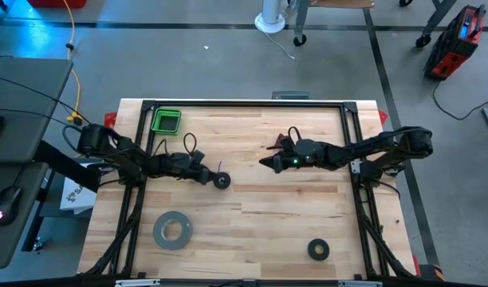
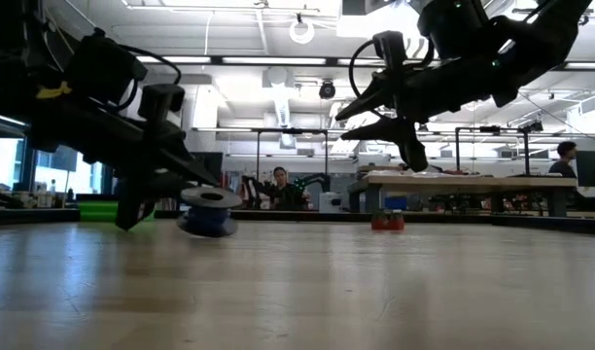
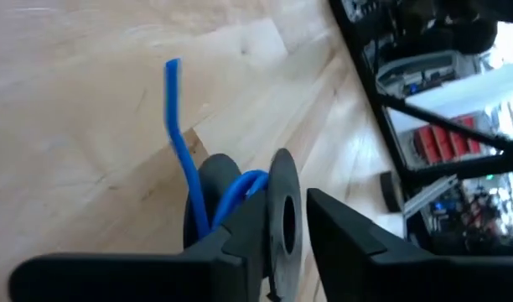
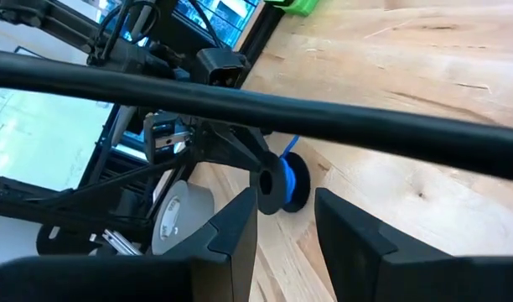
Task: Coil cords
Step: Coil the blue wire onto the spool
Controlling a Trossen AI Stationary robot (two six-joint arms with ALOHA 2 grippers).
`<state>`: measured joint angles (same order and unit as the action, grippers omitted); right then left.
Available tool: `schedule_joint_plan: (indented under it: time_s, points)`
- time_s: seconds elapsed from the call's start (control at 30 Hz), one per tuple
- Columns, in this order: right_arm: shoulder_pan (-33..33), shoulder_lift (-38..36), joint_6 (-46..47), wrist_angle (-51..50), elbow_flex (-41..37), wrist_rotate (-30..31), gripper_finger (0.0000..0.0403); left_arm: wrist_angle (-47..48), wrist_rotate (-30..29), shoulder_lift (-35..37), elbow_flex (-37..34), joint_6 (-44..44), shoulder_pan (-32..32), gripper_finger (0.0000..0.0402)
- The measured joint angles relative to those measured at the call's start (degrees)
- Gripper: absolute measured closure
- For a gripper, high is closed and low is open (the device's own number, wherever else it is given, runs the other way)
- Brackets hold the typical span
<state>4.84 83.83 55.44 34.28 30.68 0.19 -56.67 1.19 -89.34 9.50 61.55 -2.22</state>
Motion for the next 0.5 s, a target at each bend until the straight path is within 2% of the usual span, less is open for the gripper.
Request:
schedule_joint_plan:
  time_s: [0.5]
  points:
    - [-0.39,0.0,-1.07,-0.61,0.0,0.44,0.0289,0.12,0.45,0.04,0.0,-0.54,-0.13,0.0241]
